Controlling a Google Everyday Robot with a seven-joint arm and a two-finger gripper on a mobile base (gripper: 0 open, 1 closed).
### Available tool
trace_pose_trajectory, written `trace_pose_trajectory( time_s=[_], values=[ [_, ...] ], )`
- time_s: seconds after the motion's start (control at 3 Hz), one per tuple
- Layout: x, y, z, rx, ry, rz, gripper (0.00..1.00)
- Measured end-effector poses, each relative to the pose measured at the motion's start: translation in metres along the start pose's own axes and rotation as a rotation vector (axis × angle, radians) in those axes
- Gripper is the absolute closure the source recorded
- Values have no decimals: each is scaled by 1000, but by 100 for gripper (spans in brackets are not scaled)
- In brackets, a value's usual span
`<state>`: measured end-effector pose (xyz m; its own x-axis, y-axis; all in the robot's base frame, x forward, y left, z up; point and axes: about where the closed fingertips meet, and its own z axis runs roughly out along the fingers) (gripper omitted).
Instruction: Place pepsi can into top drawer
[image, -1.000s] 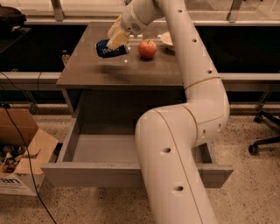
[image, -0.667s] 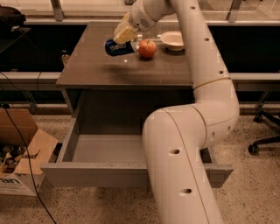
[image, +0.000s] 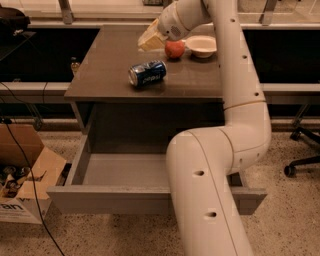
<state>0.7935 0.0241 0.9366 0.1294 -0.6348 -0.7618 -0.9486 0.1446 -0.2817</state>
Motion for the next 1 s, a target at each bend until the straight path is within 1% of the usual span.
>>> trace_pose_trajectory(
  time_s=[0.33,1.0],
  values=[
    [-4,-3,-3,22,-18,-10,84],
    [-5,-6,7,27,-28,-7,37]
  ],
)
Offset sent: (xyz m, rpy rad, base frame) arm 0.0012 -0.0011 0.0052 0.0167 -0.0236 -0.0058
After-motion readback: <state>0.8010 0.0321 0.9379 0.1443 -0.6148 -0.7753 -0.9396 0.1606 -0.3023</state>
